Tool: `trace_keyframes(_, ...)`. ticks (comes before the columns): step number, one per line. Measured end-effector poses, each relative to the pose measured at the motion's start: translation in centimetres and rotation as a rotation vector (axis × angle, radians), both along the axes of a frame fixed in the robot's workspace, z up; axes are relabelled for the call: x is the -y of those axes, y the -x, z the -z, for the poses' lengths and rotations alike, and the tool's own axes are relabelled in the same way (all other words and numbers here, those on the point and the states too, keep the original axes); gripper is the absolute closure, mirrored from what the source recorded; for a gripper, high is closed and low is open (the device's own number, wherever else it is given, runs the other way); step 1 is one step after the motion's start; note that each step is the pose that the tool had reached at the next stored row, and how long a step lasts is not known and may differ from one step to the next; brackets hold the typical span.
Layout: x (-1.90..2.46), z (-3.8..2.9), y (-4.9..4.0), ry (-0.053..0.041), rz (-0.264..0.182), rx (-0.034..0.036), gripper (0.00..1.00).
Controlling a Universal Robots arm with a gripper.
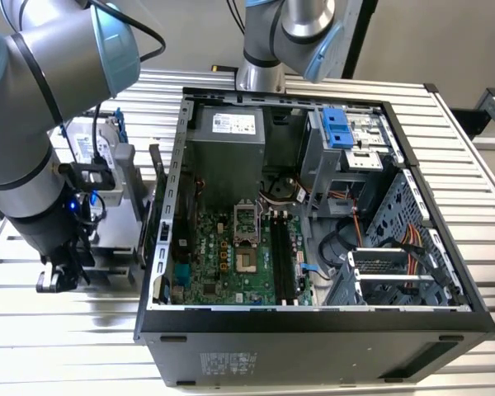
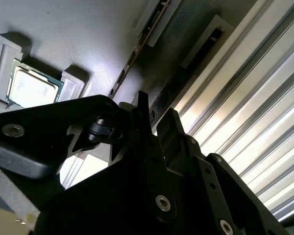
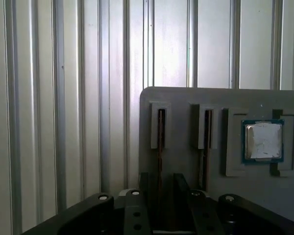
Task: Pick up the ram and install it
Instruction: 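Pick up the ram and move it above insertion slot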
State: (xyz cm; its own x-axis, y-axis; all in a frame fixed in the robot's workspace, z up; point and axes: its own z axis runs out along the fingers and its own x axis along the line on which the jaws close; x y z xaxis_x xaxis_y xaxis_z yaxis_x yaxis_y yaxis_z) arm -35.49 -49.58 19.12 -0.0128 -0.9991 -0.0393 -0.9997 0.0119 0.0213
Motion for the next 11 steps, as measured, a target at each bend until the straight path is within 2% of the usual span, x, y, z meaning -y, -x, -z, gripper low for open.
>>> trace_keyframes(6, 0.0, 0.0, 0.01, -0.0001, -0.002, 0.0, 0.0)
trace_keyframes(7, 0.0, 0.0, 0.01, 0.0, -0.003, 0.0, 1.0)
trace_keyframes(11, 0.0, 0.0, 0.01, 0.0, -0.004, 0.0, 1.0)
